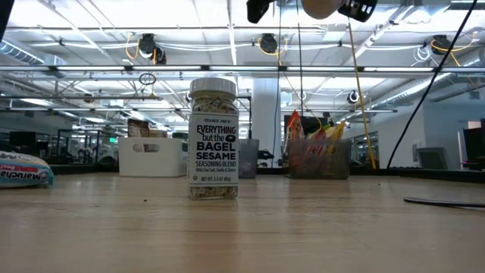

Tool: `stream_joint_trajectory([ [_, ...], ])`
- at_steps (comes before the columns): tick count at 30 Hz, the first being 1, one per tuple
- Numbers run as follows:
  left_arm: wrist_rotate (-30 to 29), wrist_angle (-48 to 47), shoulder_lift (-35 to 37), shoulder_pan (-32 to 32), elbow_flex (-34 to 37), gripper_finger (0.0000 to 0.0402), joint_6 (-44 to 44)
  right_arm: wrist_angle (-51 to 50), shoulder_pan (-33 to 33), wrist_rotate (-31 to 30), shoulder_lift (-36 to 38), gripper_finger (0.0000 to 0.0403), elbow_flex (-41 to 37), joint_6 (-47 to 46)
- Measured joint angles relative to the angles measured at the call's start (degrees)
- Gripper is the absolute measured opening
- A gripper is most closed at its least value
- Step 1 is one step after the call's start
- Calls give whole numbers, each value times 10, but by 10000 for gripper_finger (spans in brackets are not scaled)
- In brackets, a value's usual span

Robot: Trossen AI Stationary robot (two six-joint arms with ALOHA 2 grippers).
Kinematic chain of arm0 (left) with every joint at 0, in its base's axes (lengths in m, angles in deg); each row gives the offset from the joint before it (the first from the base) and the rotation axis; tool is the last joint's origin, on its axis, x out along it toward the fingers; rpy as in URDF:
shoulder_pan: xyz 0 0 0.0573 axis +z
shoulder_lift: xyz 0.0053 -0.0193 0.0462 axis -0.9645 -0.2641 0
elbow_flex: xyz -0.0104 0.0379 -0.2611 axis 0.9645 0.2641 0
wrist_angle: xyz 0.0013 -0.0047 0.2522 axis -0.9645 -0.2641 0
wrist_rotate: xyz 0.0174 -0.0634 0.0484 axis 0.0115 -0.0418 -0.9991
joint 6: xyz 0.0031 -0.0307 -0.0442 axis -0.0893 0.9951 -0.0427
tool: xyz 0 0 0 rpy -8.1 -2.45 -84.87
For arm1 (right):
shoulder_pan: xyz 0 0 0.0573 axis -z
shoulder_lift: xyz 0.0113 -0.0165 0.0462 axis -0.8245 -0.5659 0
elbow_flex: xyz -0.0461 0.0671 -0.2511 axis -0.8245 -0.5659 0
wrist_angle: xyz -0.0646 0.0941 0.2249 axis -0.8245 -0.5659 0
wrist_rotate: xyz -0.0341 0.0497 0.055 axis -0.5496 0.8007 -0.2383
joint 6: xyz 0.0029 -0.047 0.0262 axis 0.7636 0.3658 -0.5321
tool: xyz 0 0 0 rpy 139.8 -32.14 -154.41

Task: Pick & Place Food Item
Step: Put the black seasoning bottle into the white bin

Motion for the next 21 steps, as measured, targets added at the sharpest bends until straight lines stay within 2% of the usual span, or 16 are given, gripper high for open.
stream_joint_trajectory([
  [3, 0, -29, -5, 0, -17, 269, -15, 3, 9, 0, 0, 202, 0, 1],
  [21, 1, -43, -13, 4, -28, 269, -24, 82, 49, 15, -2, 202, 0, 17],
])
